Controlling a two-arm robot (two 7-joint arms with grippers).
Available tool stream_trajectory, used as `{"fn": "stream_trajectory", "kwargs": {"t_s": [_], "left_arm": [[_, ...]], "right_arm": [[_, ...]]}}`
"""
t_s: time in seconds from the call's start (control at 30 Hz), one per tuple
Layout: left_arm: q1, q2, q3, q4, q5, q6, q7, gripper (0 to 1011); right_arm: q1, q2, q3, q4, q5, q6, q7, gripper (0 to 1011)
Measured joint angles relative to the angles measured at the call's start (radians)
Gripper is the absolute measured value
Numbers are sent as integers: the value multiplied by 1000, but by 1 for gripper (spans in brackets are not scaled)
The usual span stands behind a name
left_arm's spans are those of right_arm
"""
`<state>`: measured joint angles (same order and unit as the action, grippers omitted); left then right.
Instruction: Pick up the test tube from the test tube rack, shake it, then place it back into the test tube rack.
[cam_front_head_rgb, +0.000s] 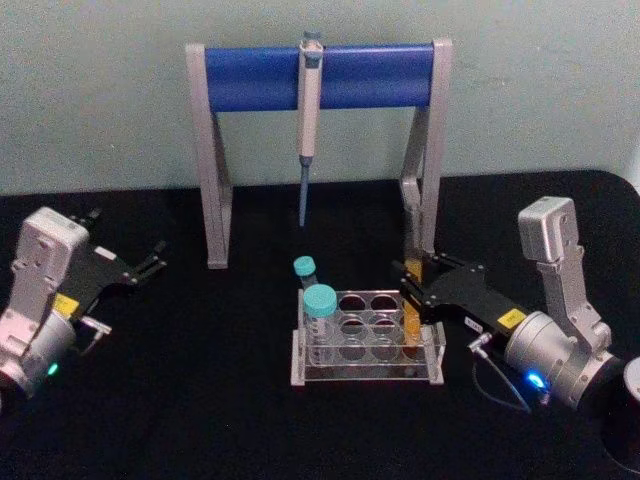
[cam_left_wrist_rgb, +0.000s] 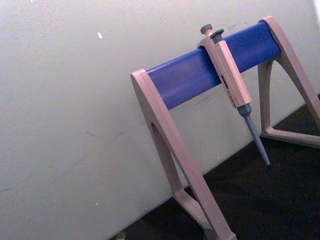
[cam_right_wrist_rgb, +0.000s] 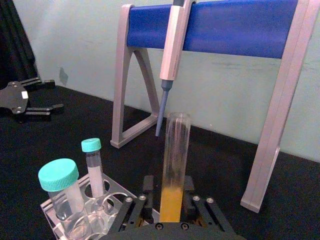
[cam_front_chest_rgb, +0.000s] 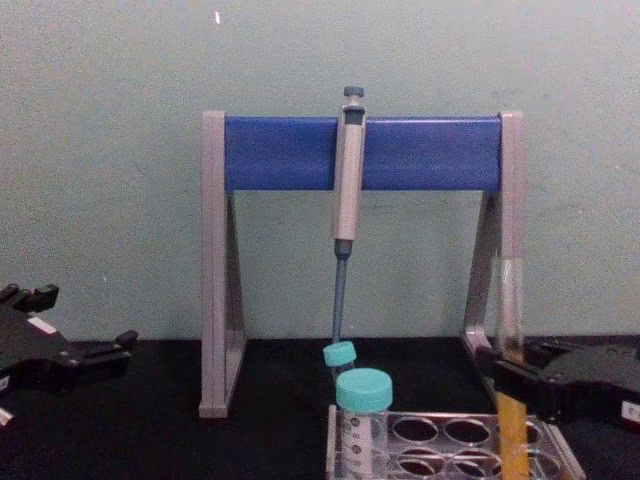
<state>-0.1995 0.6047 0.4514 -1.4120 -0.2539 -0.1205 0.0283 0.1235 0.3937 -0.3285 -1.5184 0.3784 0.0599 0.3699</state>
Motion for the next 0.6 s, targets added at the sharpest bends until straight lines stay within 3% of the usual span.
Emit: {"fn": "stream_trajectory", "kwargs": {"t_s": [0.2, 0.3, 0.6], "left_arm": [[0, 0, 0, 0, 0, 0, 0, 1001], [0, 0, 0, 0, 0, 0, 0, 1001], [0, 0, 0, 0, 0, 0, 0, 1001]], "right_arm": [[0, 0, 0, 0, 0, 0, 0, 496], [0, 0, 0, 0, 0, 0, 0, 644], [0, 0, 0, -1, 0, 0, 1, 889]]}}
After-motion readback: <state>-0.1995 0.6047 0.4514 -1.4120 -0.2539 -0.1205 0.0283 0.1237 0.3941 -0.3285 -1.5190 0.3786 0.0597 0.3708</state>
